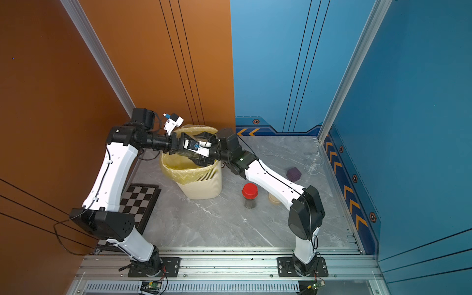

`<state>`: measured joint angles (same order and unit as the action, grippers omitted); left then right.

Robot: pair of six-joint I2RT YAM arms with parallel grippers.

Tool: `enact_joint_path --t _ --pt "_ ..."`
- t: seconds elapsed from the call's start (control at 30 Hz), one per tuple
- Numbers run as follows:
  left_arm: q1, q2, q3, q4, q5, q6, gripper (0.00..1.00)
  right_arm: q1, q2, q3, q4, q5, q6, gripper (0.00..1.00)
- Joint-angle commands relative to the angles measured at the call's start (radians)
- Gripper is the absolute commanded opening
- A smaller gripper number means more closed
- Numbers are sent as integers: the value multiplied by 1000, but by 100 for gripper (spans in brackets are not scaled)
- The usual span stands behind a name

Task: Empty moldy tea leaves from jars
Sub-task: Pour the moldy tea leaves from the jar into the trash bin.

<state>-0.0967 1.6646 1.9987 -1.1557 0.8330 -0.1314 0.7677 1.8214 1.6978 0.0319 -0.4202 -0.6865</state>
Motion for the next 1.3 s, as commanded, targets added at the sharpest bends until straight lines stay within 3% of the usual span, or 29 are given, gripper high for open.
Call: enact_joint_path --t 0.0,0.67,1.0,1.27 --pt "9 -11 2 0 66 -2 98 7 -47 -6 99 -22 42 58" --pt "114 -75 2 7 35 -27 98 -17 23 52 186 15 216 57" --pt "106 -78 2 7 34 -13 98 -17 49 81 214 38 313 56" --pt "68 -76 15 7 -61 10 98 -19 47 91 261 32 429 55"
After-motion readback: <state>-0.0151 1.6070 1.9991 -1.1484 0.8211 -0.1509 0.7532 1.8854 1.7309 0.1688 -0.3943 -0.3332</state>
